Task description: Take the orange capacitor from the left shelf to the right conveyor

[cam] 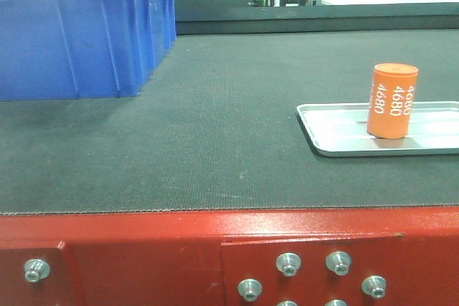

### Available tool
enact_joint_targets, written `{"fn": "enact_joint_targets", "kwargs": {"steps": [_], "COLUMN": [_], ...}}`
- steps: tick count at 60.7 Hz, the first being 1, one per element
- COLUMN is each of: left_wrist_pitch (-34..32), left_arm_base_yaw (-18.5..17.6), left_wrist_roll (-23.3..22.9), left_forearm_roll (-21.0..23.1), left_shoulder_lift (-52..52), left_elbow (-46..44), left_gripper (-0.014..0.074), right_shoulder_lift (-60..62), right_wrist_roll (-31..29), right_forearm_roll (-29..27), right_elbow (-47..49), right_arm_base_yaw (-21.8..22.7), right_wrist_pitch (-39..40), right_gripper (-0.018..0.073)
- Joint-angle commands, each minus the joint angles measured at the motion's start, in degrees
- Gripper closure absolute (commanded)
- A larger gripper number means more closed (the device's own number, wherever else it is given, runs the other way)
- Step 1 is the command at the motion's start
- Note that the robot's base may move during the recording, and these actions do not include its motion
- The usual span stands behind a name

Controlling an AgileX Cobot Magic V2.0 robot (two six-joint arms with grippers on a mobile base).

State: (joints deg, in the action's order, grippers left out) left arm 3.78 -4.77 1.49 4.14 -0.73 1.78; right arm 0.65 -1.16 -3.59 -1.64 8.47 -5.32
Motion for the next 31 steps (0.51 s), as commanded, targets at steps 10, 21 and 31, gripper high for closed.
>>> {"fn": "enact_joint_targets", "kwargs": {"steps": [10,21,31], "left_wrist_pitch": [-5.17,-5.17,-5.17], "left_arm_base_yaw": [0.04,0.04,0.04], "left_wrist_roll": [-0.09,-0.09,-0.09], "left_forearm_roll": [0.10,0.10,0.10], "left_shoulder_lift": [-0.62,-0.62,-0.62], "left_elbow": [-0.18,-0.18,-0.18], "left_gripper": [0.0723,0.0723,0.0723], "right_shoulder_lift": [0.76,0.76,0.76], "right_wrist_roll": [-0.28,-0.28,-0.28], "right_forearm_roll": [-0.41,-0.41,-0.41], "right_elbow": [0.27,0.27,0.27], "right_arm_base_yaw": [0.36,0.36,0.36], "right_wrist_pitch": [5.32,5.32,5.32], "right_gripper": [0.0505,0.0505,0.0505]}}
